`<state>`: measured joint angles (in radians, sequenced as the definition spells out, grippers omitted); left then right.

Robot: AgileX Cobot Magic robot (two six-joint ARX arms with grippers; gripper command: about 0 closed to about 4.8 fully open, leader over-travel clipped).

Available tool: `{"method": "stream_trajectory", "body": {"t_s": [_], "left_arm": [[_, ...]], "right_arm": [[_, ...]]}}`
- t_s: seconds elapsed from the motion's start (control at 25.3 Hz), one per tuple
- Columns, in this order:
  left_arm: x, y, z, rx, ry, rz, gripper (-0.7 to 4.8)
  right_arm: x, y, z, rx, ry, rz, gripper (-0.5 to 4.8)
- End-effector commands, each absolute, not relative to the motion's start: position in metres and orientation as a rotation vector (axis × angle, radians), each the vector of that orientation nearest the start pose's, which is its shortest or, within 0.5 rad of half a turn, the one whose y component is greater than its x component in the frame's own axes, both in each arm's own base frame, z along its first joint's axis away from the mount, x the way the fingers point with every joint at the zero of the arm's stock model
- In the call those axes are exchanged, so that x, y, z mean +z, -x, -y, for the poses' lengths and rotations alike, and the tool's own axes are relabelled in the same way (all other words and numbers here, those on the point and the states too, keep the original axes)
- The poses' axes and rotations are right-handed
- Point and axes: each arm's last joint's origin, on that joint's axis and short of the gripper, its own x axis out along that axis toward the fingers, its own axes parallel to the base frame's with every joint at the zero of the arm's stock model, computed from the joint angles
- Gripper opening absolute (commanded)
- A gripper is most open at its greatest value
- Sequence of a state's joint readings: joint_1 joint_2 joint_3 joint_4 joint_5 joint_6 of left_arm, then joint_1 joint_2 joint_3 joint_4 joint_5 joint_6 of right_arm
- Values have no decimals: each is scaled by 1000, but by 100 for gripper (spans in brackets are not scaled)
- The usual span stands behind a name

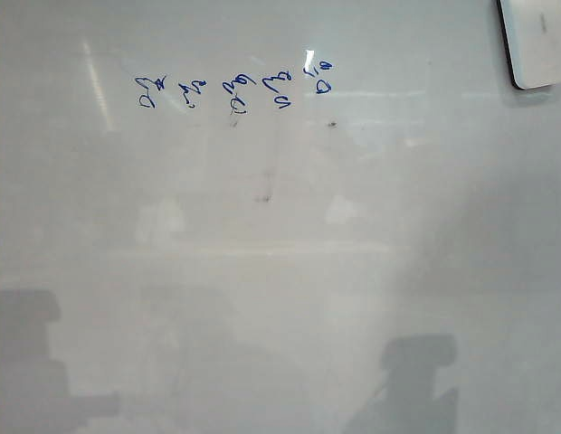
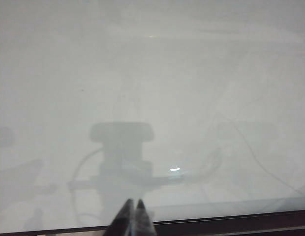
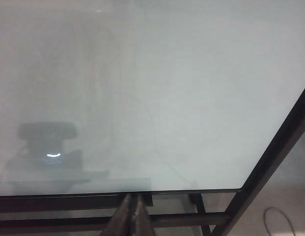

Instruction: Grab the whiteboard eraser that is attached to the surface of the whiteboard and use it to clean the writing on the whiteboard.

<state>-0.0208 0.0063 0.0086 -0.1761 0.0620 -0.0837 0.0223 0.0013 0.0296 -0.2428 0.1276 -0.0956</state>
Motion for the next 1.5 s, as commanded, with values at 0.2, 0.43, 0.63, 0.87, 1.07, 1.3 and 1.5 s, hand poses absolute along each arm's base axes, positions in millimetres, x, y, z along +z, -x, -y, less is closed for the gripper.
{"method": "stream_trajectory", "body": {"t_s": [0.2, 0.43, 0.63, 0.87, 1.07, 1.3, 1.5], "left_arm": [[149, -96, 4, -78, 90, -180, -2], [170, -92, 6, -172, 93, -118, -2], [254, -63, 12, -412, 55, 145, -2], [323, -9, 12, -453, 32, 237, -2], [335, 20, 12, -471, 57, 109, -2], [312, 18, 14, -538, 17, -135, -2], [317, 7, 14, -543, -11, -143, -2]], "right_arm": [[150, -94, 2, -99, 114, -219, -1], [166, -92, 1, -100, 109, -156, -1], [230, -73, 1, -89, 94, 45, -1], [286, -40, 1, -50, 11, 134, -3], [311, -5, 2, -57, 20, -12, -3], [341, 10, 0, 25, 37, -190, 55], [361, -29, -1, 30, 94, -189, 101]]}}
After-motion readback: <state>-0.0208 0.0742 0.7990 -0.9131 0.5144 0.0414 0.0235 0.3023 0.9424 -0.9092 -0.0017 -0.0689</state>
